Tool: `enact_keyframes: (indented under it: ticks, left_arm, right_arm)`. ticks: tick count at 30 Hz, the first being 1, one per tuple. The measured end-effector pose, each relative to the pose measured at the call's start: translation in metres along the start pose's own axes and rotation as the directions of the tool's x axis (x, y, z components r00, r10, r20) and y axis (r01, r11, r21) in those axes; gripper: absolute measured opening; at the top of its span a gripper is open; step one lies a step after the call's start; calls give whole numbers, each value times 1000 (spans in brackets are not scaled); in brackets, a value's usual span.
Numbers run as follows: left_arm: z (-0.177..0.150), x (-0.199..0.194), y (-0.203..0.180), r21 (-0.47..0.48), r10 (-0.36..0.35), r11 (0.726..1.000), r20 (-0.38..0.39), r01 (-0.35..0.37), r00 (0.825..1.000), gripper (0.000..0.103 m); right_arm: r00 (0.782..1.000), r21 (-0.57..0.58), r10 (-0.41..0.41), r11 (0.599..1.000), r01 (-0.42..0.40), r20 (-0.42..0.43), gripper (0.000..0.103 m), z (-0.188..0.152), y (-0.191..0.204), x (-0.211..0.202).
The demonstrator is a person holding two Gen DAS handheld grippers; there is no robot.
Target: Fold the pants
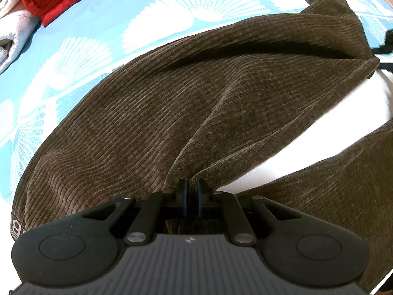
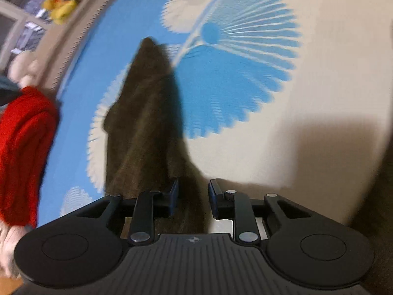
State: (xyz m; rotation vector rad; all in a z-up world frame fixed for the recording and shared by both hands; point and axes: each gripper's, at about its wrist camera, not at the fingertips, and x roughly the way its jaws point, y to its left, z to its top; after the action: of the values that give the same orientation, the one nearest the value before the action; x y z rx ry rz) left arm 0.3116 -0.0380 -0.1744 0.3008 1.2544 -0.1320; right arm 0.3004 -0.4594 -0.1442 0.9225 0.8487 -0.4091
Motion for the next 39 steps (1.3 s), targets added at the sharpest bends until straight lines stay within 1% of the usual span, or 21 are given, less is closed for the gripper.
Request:
enact_keyframes:
  ticks: [2,4,5,6,9,13,17,20,21,22,26,29,31,32,33,34,35,37,38,39]
  left_arm:
    - [1,1,-1,1,5,1000,-1,-5,1000,11]
    - [1,1,-4,10,14,1000,1,-14,1000,11]
    - [0,0,-5,15,17,1000,3,-17,1000,11]
    - [-1,-1,-5,19,17,1000,5,-17,1000,11]
    - [-3,-4,-4,14,8,1000,9,-8,1000,11]
    - [-4,-4,-2,15,-2,1000,11,1,1000,11]
    - [-3,-2,-2,15,2,1000,8,-2,1000,11]
    - [-4,-3,-5,31,8,999,11,-8,1000,11]
    - [-4,-4,-5,31,5,1000,12,-5,1000,11]
    - [-4,-4,-4,27,0,1000,12,0,1000,11]
    - [-3,-3,0,19,-8,1000,10,8,1000,11]
    - [-3,-2,-3,28,4,1000,6,-4,1000,11]
    - [-3,-2,-4,33,9,999,5,-9,1000,11]
    - [-2,-1,-5,34,10,999,4,-10,1000,11]
    - [-3,0,-5,34,10,999,3,-10,1000,11]
    - [-3,0,-5,34,10,999,3,-10,1000,11]
    - [-2,0,-4,34,9,999,2,-9,1000,11]
    - [-2,1,-4,31,9,999,3,-9,1000,11]
    - [-3,1,-3,28,8,1000,4,-8,1000,10]
    - [-3,0,-4,25,5,1000,5,-5,1000,10]
  right_arm:
    - [1000,35,-6,999,5,19,26,0,-7,-2]
    - [998,41,-27,999,25,54,21,2,-9,-3]
    - [999,32,-13,999,12,53,22,3,-8,0]
    - [999,19,24,1000,-24,39,22,5,-6,5]
    - [996,-78,81,994,-79,25,21,12,5,16]
    - [993,-8,117,993,-117,25,21,14,-3,13]
    - [986,-35,167,985,-167,13,21,20,-2,22]
    - [972,-3,234,972,-234,9,22,26,-3,26]
    - [970,-6,242,970,-242,1,23,26,-3,29]
    - [972,-33,234,972,-234,-9,24,26,-1,32]
    - [980,-165,198,966,-198,-20,24,22,18,31]
    - [980,-278,185,940,-198,-73,24,15,32,32]
    - [985,-362,156,916,-174,-80,23,11,41,32]
    - [986,-384,143,909,-164,-82,22,11,44,31]
    - [988,-390,130,908,-153,-83,16,12,45,30]
    - [990,-394,115,909,-138,-82,6,13,46,29]
    - [990,-397,115,908,-136,-77,6,14,46,26]
    - [988,-400,145,904,-152,-47,5,16,49,14]
    - [985,-402,171,901,-161,-11,5,17,51,2]
    - [977,-399,209,900,-174,45,4,21,54,-14]
